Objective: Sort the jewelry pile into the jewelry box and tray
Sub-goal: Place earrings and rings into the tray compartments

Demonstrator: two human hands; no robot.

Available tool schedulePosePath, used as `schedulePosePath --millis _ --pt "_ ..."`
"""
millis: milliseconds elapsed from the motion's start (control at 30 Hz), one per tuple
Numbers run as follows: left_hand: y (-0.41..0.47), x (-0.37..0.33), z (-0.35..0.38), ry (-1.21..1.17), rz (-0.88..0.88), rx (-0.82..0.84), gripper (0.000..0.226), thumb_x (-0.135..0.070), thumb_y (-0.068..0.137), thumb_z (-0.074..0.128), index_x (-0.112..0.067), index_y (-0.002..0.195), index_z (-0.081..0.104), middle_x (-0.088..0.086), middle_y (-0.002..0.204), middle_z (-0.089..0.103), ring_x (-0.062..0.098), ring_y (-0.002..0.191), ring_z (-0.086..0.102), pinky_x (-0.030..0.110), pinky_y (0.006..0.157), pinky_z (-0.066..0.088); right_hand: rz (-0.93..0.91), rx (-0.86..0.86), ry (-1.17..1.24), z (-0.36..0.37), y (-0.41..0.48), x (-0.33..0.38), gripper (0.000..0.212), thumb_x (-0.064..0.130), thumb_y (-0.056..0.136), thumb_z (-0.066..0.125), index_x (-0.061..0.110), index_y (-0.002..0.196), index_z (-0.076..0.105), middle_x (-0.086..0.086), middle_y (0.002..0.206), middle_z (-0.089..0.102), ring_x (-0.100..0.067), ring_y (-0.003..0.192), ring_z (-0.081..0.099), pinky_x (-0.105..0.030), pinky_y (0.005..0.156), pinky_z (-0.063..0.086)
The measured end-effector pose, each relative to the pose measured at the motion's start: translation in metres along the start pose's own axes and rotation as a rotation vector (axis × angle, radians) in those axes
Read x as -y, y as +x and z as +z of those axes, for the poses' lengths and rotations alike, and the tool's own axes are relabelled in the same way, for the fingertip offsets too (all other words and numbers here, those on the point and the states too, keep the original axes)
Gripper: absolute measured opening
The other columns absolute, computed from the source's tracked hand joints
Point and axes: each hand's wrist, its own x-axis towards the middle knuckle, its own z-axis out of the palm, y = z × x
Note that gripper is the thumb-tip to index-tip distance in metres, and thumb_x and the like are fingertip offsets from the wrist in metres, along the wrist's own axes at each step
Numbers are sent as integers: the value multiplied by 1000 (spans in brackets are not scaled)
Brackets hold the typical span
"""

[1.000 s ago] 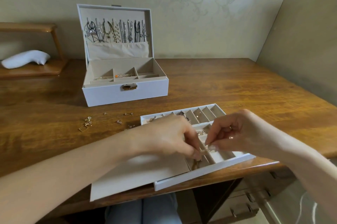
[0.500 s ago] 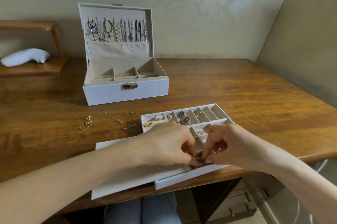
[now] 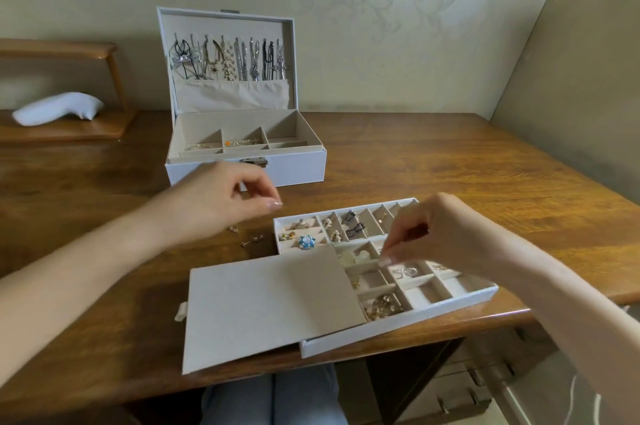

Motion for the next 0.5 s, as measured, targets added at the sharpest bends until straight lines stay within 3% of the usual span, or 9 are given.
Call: schedulePosePath --millis 67,200,333,400,500 --pt "2 19 -21 124 -84 -34 4 -31 82 67 -33 79 66 -16 61 59 3 48 43 19 48 32 -75 -27 24 -2 18 5 12 23 77 76 19 66 72 7 51 59 -1 42 41 -12 41 30" --pt "1 56 -53 343 -241 25 9 -33 78 73 -28 76 66 -12 73 64 2 56 47 25 53 33 -205 -64 -24 11 65 23 6 19 81 74 13 79 73 9 61 60 4 47 46 -9 49 36" --pt "-5 78 -48 444 -294 153 14 -26 78 75 -29 80 62 -10 80 64 1 58 49 20 52 33 -297 -68 -67 44 113 50 11 17 81 74 13 91 75 6 74 63 1 61 50 -13 61 40" --pt "-6 86 -45 543 -320 177 20 -26 79 74 -34 80 56 -13 86 62 -1 68 51 22 56 36 -321 -43 -124 67 131 65 13 16 81 73 16 93 75 7 80 63 -6 72 54 -22 68 43" --pt "-9 96 -45 645 -371 157 24 -29 80 73 -37 80 50 -14 92 57 7 86 53 26 65 40 -356 -23 -226 95 146 84 16 12 85 66 20 98 73 4 96 69 -15 91 60 -23 74 42"
